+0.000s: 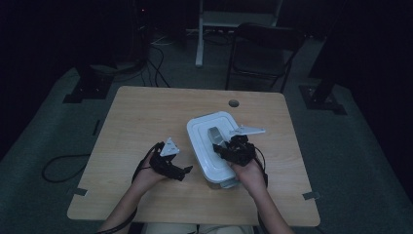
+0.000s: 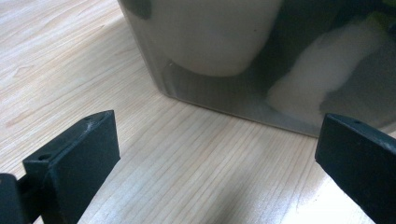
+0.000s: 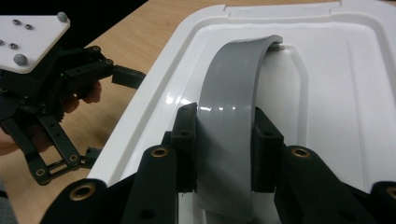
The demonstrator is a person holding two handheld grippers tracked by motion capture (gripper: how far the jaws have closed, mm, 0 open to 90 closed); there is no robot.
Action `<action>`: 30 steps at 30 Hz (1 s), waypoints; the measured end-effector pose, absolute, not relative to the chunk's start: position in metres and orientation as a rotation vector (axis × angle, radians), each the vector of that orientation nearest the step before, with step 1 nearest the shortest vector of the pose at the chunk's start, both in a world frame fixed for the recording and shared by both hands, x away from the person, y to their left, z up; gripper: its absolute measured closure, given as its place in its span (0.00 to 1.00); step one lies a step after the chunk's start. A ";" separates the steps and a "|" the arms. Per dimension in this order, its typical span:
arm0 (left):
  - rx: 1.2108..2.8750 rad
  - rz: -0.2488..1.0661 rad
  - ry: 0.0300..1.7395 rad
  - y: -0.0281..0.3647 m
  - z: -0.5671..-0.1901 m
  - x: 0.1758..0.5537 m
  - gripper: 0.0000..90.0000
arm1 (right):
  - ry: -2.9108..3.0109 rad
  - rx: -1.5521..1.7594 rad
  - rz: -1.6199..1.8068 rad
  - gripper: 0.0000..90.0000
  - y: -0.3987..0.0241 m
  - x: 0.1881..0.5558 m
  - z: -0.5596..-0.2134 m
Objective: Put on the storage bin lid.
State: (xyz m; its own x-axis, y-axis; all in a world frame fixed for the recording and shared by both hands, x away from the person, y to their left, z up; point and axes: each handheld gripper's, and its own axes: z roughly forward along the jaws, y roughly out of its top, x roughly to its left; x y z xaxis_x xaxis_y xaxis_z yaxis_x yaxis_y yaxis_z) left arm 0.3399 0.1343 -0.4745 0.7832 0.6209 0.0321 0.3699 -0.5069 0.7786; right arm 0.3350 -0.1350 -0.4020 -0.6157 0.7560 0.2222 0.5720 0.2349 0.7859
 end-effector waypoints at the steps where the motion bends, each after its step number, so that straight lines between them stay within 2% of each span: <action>1: 2.155 0.393 0.733 0.134 -0.474 0.340 0.01 | 2.303 1.261 1.331 0.77 -0.136 0.336 -0.402; 19: 2.119 0.399 0.793 0.137 -0.473 0.347 0.01 | 2.283 1.260 1.303 0.75 -0.134 0.337 -0.400; 24: 2.110 0.400 0.800 0.136 -0.471 0.349 0.01 | 2.296 1.258 1.372 0.60 -0.138 0.336 -0.396; 30: 2.088 0.412 0.808 0.139 -0.467 0.349 0.01 | 2.277 1.229 1.358 0.57 -0.135 0.333 -0.389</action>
